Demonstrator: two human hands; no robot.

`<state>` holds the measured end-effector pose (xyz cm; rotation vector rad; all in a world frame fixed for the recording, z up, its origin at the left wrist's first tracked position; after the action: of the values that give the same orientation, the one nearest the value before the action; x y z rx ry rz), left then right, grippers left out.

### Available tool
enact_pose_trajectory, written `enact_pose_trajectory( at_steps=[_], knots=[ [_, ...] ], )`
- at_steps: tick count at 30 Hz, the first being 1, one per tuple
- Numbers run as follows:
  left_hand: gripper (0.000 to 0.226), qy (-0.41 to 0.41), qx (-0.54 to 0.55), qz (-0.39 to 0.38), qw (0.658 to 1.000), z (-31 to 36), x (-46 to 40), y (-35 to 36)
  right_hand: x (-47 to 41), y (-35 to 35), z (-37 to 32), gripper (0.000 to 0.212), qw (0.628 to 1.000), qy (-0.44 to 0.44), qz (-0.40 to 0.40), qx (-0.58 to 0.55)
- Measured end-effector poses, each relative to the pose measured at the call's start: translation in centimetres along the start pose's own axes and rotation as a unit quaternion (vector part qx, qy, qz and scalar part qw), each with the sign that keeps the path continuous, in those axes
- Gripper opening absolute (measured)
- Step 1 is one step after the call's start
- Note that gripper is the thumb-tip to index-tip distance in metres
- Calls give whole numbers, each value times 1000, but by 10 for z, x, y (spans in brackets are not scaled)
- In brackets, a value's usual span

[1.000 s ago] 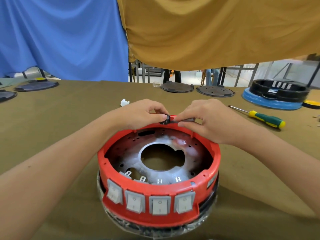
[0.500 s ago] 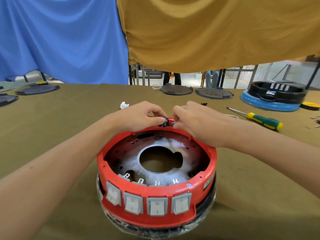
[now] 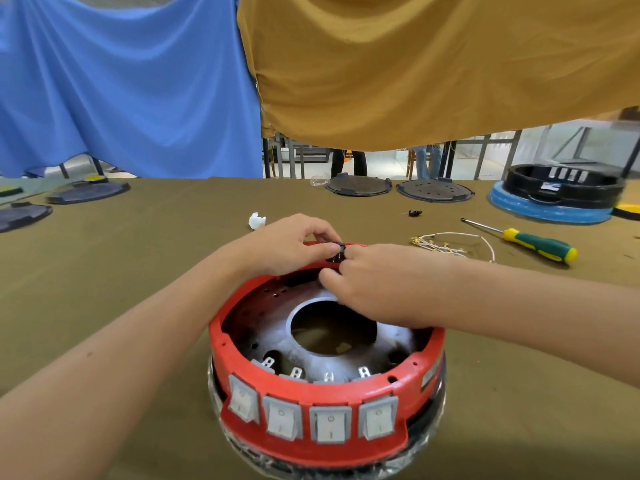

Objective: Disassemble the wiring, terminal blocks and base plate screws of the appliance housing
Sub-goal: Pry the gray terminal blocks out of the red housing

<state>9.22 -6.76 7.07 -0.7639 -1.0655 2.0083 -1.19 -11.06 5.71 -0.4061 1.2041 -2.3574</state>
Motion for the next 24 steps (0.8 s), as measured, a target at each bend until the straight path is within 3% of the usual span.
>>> enact_pose_trajectory(
  at_steps=[4, 10, 18, 22, 24],
  knots=[
    [19, 4, -17, 2, 1000, 1, 0, 0, 10, -3, 4, 22, 998, -45, -23, -34],
    [19, 1, -2, 6, 1000, 1, 0, 0, 6, 3, 5, 25, 998, 33, -51, 20],
    [19, 2, -5, 7, 1000, 2, 1, -1, 7, 9, -3, 38, 994, 86, -57, -38],
    [20, 3, -10, 5, 1000, 4, 2, 0, 8, -3, 1, 30, 994, 80, -25, -74],
    [20, 5, -15, 1, 1000, 3, 4, 1, 12, -15, 9, 21, 985, 82, 5, -151]
  ],
)
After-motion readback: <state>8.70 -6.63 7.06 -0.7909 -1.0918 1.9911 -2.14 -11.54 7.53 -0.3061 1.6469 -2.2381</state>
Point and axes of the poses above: each hand's wrist, its own x-axis away from the middle knuckle, its own y-axis out of the palm, z = x × y, the point moved 7 cm from there along -x, towards the middle knuckle, and after that the axes turned 2 degrees about -y, right-handed, at the moved point
